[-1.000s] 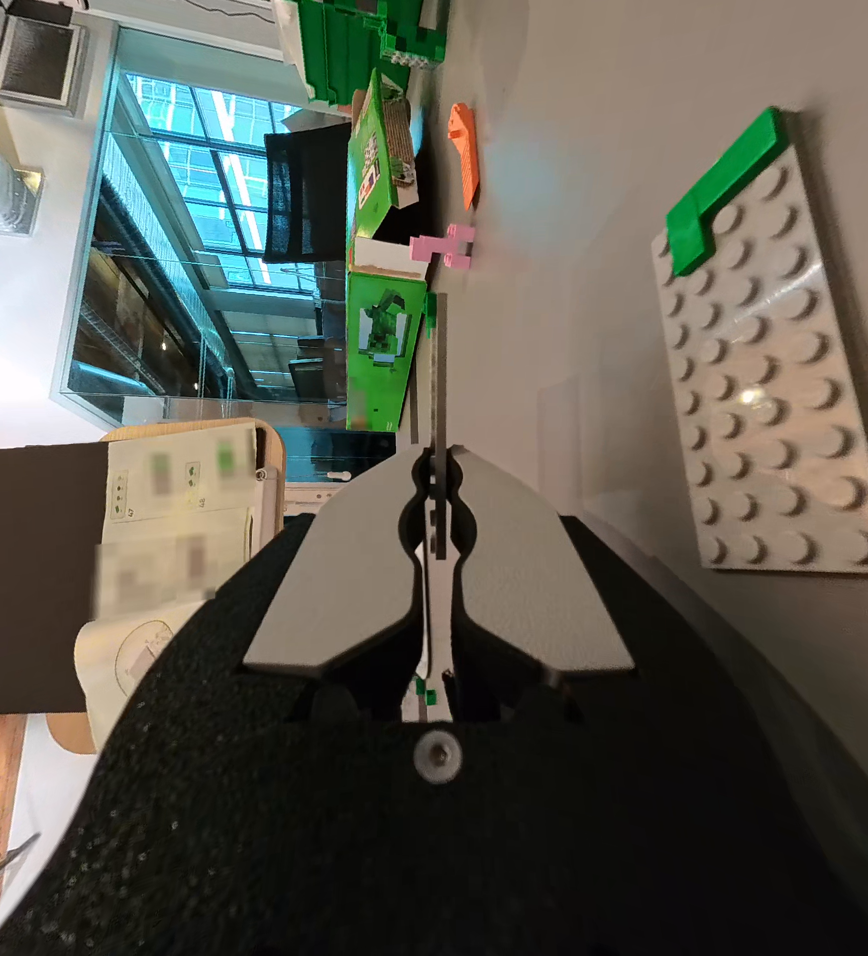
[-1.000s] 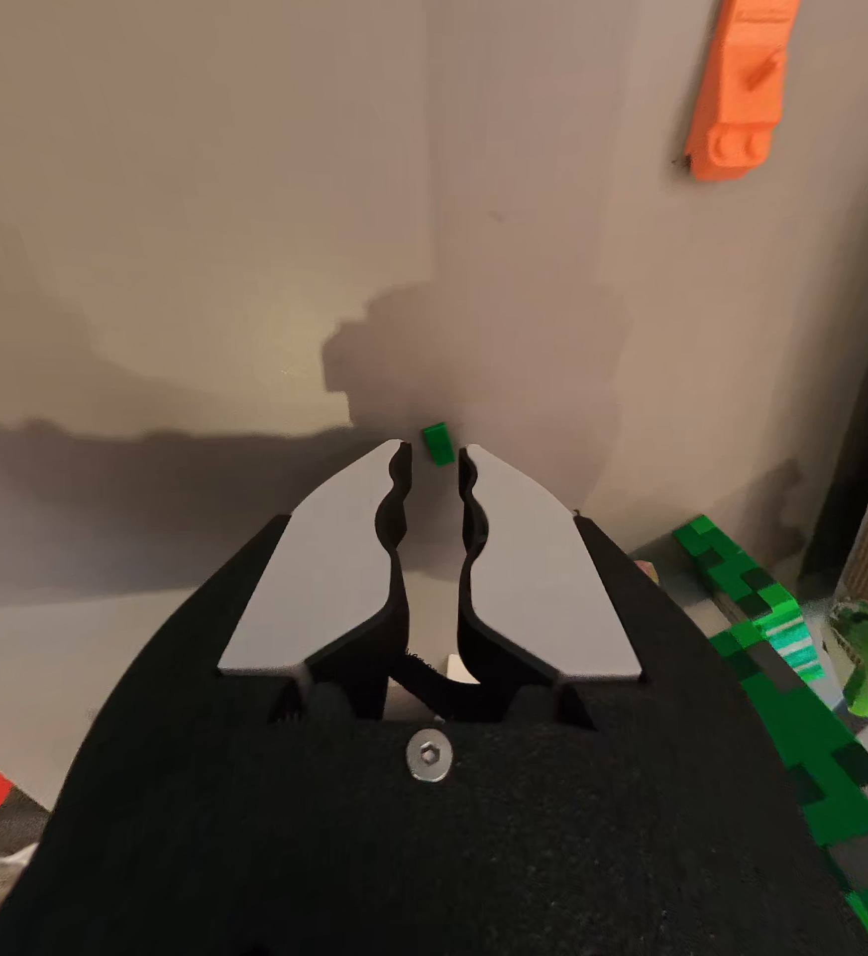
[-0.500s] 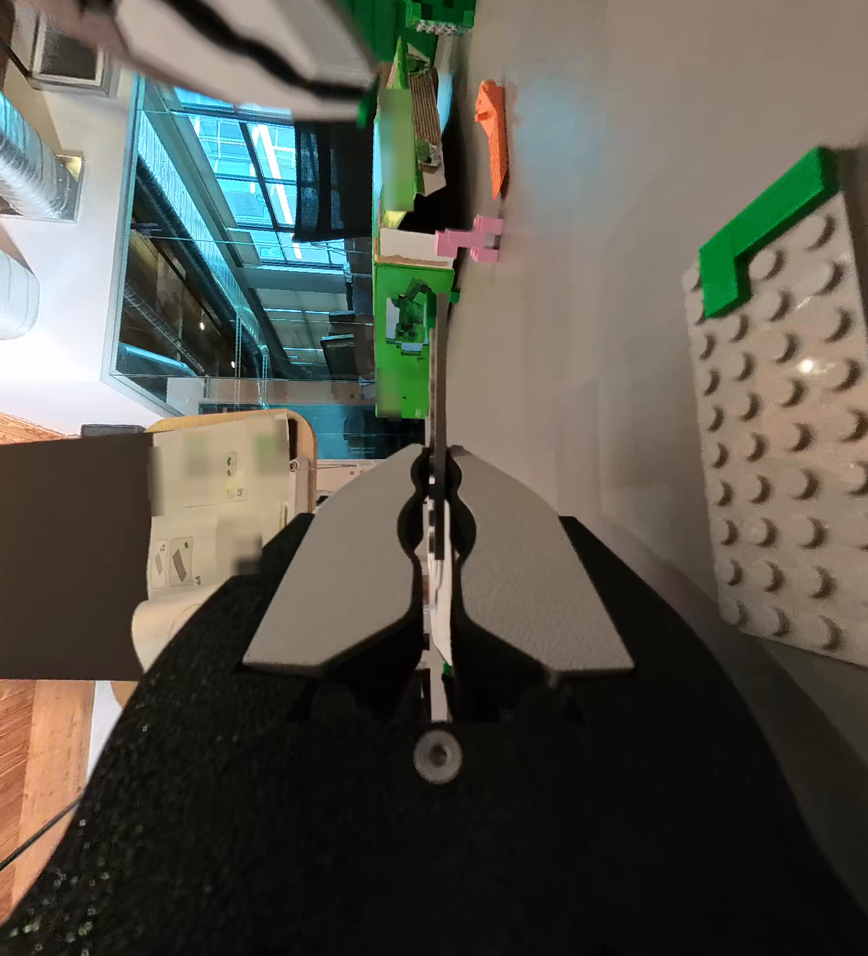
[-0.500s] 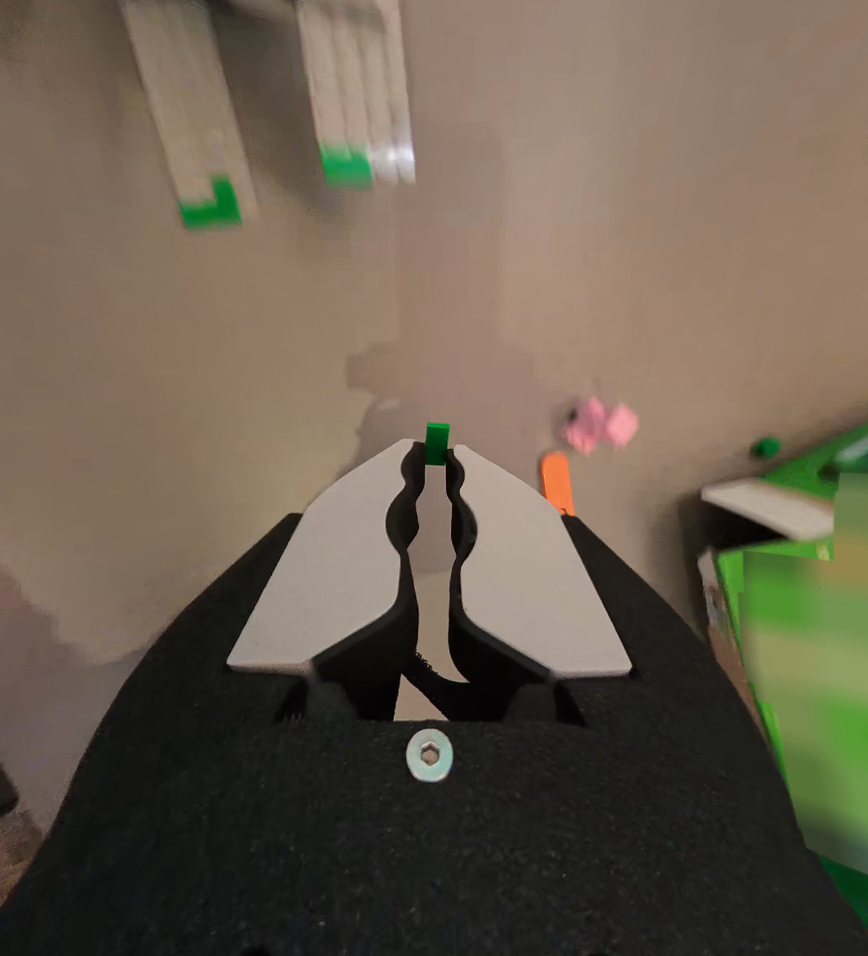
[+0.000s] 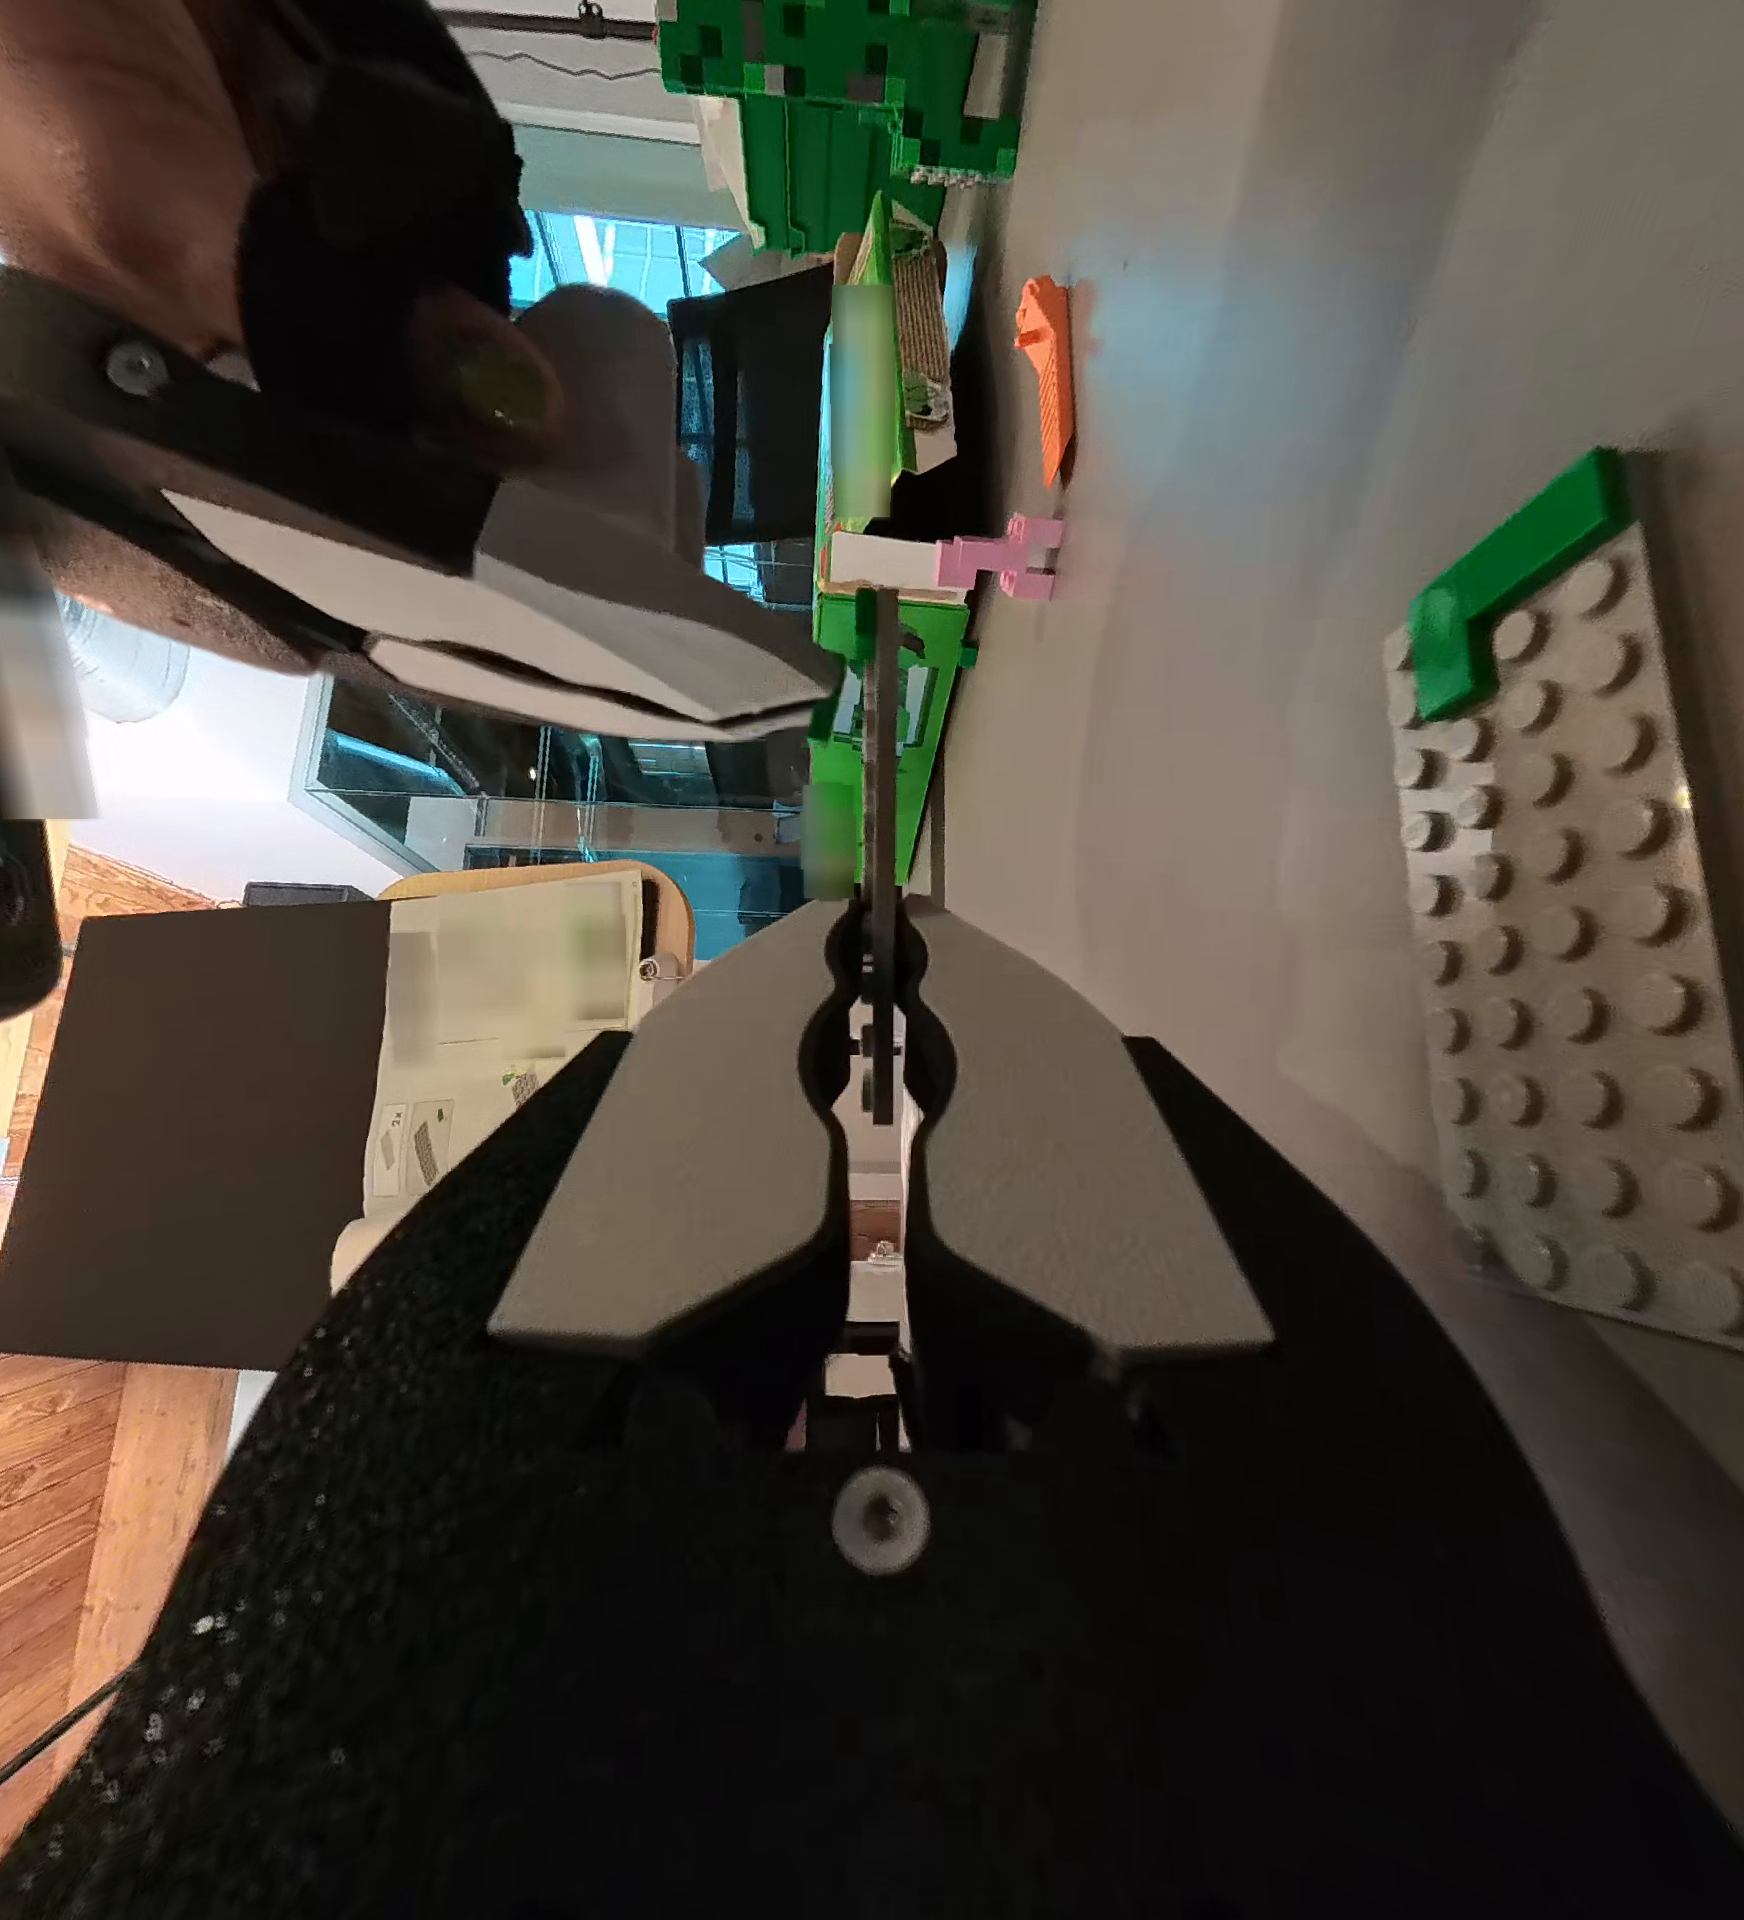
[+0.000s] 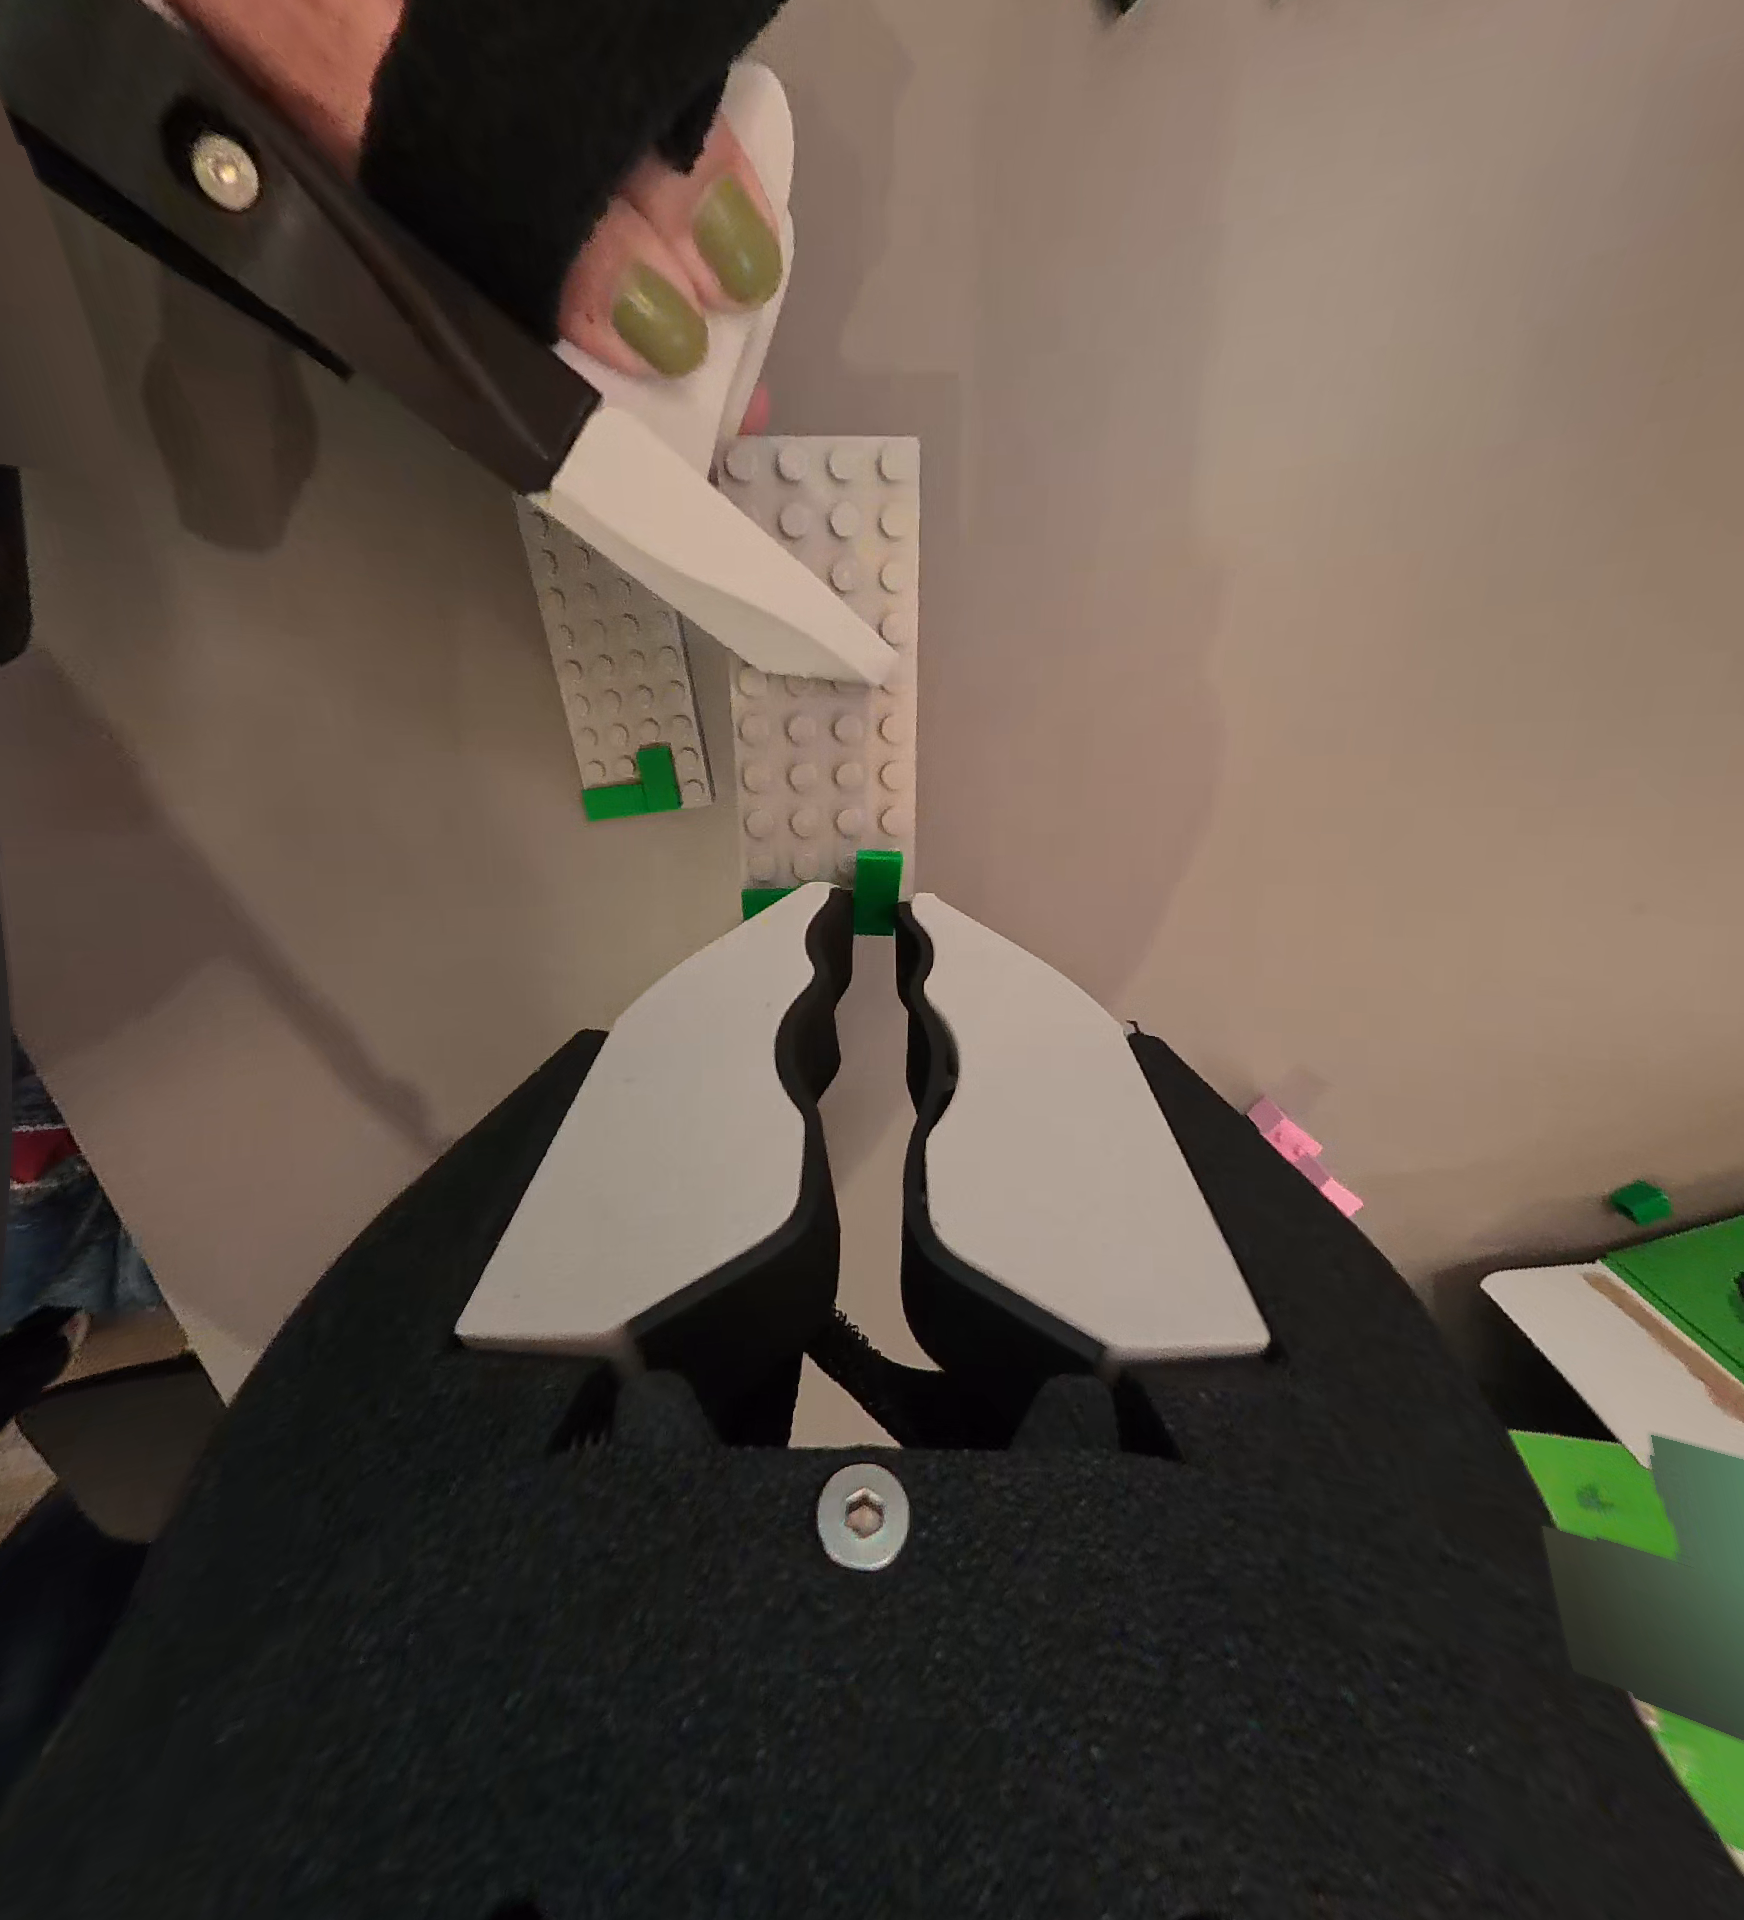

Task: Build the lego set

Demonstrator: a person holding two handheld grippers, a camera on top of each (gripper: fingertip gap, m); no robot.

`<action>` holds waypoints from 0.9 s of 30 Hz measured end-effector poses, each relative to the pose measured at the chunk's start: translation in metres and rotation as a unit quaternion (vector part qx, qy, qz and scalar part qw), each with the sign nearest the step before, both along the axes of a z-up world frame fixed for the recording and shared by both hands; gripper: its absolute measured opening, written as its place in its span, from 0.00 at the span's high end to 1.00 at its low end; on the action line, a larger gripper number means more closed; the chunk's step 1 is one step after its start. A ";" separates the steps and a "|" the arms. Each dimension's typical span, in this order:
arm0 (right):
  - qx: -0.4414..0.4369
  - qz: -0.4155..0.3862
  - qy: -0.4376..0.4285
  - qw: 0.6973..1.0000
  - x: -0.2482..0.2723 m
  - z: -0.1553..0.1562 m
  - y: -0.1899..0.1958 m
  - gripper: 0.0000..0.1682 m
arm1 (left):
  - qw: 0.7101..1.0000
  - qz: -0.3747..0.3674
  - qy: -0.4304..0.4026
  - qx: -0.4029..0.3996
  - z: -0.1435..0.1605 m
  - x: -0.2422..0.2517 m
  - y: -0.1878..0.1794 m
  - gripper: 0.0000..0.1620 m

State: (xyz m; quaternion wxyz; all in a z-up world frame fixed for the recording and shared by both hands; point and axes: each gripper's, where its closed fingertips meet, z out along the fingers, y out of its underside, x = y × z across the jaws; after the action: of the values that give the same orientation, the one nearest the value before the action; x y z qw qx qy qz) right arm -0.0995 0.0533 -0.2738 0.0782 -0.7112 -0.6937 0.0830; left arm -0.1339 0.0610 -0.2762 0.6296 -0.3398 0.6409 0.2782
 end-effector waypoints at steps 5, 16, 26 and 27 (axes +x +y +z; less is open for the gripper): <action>0.009 0.020 -0.036 0.999 0.000 -0.002 -0.003 0.96 | 1.000 -0.001 0.000 0.004 0.001 0.000 -0.001 0.98; 0.009 0.021 -0.070 0.997 0.003 -0.003 -0.006 0.95 | 1.000 -0.002 0.005 0.009 0.000 0.001 -0.001 0.98; 0.006 0.015 -0.068 0.998 0.004 -0.002 -0.005 0.95 | 1.000 -0.002 0.004 0.007 0.000 0.001 -0.001 0.98; 0.006 0.013 -0.065 0.998 0.003 -0.002 -0.005 0.94 | 1.000 -0.002 0.004 0.007 0.000 0.001 -0.001 0.98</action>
State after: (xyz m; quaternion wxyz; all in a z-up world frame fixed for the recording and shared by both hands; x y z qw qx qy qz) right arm -0.0963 0.0481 -0.2761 0.0358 -0.7053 -0.7072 0.0335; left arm -0.1325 0.0601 -0.2761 0.6299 -0.3336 0.6419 0.2826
